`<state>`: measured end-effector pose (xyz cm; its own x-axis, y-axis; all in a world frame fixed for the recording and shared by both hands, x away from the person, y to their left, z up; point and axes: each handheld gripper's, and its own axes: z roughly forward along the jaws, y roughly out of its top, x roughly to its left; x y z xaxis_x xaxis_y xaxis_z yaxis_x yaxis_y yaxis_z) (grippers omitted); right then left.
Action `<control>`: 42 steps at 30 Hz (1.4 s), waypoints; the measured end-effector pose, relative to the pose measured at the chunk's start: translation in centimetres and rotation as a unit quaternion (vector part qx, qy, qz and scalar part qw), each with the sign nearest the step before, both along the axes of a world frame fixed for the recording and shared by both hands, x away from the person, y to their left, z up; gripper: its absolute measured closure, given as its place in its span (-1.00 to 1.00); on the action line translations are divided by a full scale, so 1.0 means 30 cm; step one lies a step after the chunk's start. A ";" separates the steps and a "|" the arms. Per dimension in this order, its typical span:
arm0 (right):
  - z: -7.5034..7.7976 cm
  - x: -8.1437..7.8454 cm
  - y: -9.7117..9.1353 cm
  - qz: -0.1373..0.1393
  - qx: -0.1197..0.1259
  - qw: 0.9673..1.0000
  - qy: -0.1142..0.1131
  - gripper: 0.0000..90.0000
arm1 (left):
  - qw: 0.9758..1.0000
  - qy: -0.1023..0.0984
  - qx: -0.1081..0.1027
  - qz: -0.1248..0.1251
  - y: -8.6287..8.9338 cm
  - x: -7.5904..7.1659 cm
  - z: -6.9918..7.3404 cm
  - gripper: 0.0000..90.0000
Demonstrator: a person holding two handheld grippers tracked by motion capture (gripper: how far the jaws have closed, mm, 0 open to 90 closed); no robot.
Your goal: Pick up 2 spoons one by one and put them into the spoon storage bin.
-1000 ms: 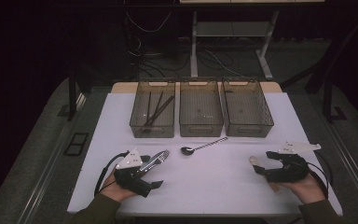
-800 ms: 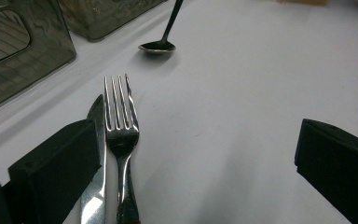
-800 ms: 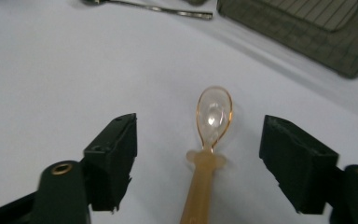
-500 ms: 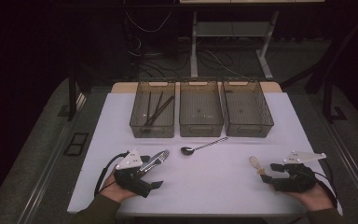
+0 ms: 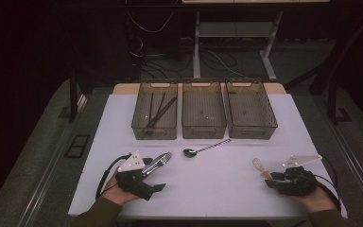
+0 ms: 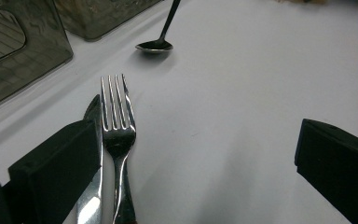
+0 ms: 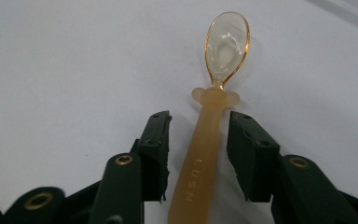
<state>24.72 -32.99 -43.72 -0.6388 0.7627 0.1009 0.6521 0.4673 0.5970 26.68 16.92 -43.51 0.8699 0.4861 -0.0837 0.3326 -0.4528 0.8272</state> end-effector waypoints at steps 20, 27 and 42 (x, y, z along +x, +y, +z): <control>-0.002 0.005 0.017 0.004 -0.038 0.999 -0.003 0.71 | 1.000 0.000 0.005 -0.003 -0.004 0.001 -0.002 -1.00; -0.003 0.008 0.011 0.004 -0.031 1.000 -0.001 0.72 | 1.000 0.000 0.005 -0.004 -0.004 0.001 -0.003 -1.00; 0.009 0.027 -0.010 -0.002 -0.013 1.000 -0.005 0.72 | 1.000 0.004 0.003 -0.005 -0.006 0.001 -0.005 -1.00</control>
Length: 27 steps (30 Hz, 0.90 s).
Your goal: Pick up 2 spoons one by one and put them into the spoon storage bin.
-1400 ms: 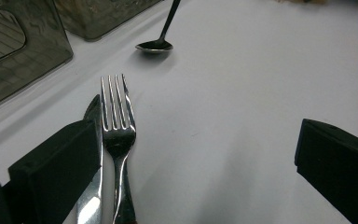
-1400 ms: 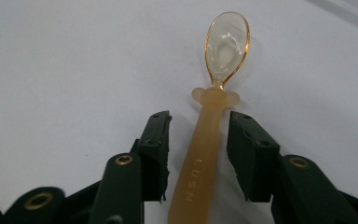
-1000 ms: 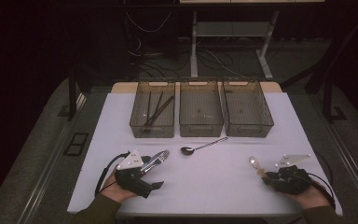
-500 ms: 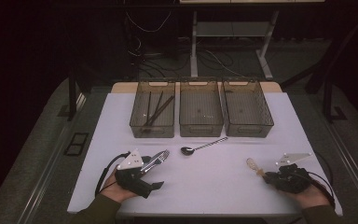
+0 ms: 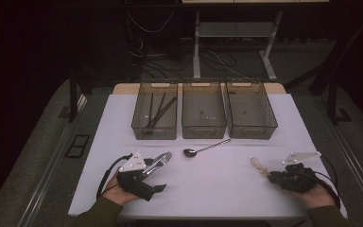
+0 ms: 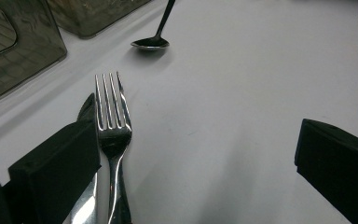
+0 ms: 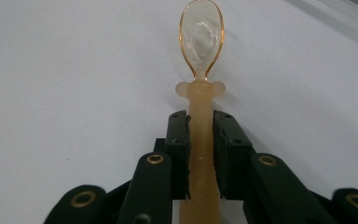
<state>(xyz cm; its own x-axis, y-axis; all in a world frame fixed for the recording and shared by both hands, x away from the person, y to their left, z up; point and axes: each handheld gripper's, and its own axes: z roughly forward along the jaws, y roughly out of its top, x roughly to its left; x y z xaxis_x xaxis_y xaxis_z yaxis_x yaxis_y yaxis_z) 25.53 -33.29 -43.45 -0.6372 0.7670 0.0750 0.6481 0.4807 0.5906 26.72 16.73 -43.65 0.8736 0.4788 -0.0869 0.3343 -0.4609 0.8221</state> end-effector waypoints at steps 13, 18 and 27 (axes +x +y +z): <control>0.039 0.025 0.007 0.012 0.039 0.999 -0.014 0.71 | 1.000 0.001 0.001 -0.002 -0.001 0.002 -0.004 -1.00; 0.051 0.044 0.022 0.017 0.048 0.999 -0.019 0.71 | 1.000 0.003 -0.005 -0.009 -0.001 0.007 -0.006 -1.00; 0.077 0.069 0.045 0.025 0.073 0.997 -0.028 0.71 | 1.000 0.003 -0.002 -0.015 -0.007 0.007 -0.010 -1.00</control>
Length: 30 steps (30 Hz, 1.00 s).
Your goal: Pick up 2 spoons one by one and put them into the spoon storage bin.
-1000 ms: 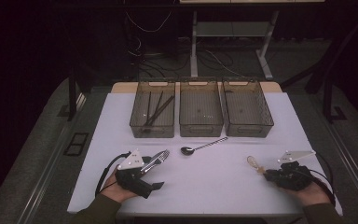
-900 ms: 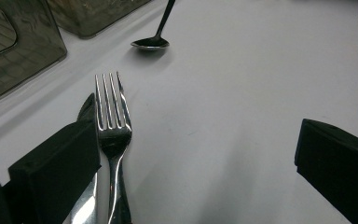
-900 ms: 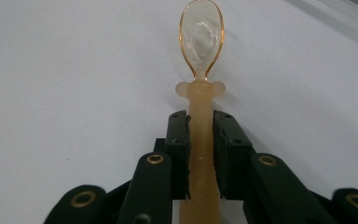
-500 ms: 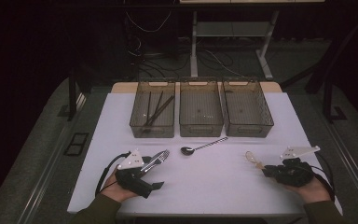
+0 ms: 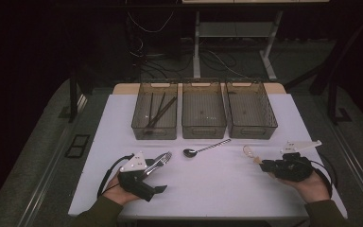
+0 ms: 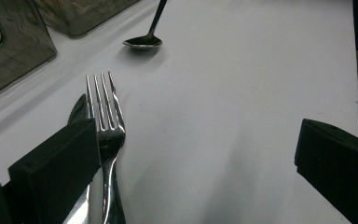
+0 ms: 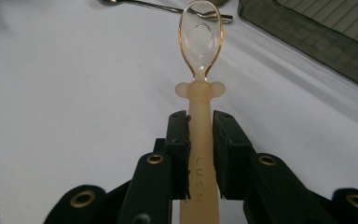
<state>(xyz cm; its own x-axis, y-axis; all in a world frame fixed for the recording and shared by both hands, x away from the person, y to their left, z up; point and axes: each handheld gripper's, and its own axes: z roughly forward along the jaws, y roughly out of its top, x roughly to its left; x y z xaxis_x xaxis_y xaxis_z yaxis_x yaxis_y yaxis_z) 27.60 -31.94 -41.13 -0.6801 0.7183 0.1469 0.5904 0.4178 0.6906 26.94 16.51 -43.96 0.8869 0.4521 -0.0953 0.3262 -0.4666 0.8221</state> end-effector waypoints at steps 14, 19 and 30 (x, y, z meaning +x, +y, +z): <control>0.035 0.061 0.049 0.007 0.014 1.000 -0.020 0.71 | 1.000 0.001 0.001 0.005 -0.009 -0.001 0.002 -1.00; 0.062 0.091 0.070 0.008 0.020 0.999 -0.027 0.71 | 1.000 0.001 0.003 0.005 -0.005 -0.003 0.002 -1.00; 0.121 0.153 0.132 0.013 0.039 0.998 -0.049 0.71 | 1.000 -0.002 0.003 0.004 -0.003 -0.006 0.006 -1.00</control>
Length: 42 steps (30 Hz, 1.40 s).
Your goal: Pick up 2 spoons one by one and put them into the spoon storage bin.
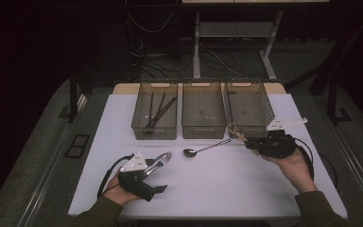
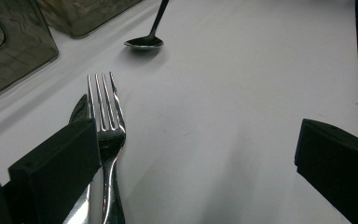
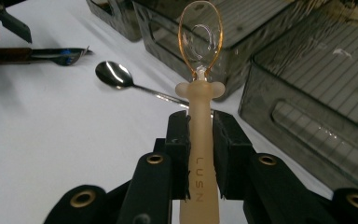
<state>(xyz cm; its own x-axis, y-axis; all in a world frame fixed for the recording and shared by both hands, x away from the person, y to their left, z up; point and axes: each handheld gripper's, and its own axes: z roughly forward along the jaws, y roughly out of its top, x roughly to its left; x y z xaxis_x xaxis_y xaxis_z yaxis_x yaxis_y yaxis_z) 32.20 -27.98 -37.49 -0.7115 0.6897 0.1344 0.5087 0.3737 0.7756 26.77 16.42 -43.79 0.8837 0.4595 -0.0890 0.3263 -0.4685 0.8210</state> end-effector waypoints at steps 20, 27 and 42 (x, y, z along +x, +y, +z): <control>0.042 0.112 0.087 0.000 0.016 1.000 -0.015 0.71 | 1.000 0.002 -0.005 0.003 0.001 0.001 -0.002 -1.00; 0.067 0.176 0.124 -0.005 0.021 1.000 -0.015 0.71 | 1.000 0.002 -0.006 0.003 0.002 0.001 -0.001 -1.00; 0.075 0.330 0.253 -0.007 0.014 1.000 -0.003 0.71 | 1.000 0.003 -0.015 0.002 -0.002 -0.005 -0.002 -1.00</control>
<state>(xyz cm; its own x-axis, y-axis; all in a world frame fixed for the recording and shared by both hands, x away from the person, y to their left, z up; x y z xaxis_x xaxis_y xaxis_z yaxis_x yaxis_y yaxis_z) 42.09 -20.38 -35.25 -0.7030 0.6952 0.1501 0.5090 0.3444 0.7889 26.64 16.36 -43.84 0.8811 0.4604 -0.1083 0.3337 -0.4430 0.8321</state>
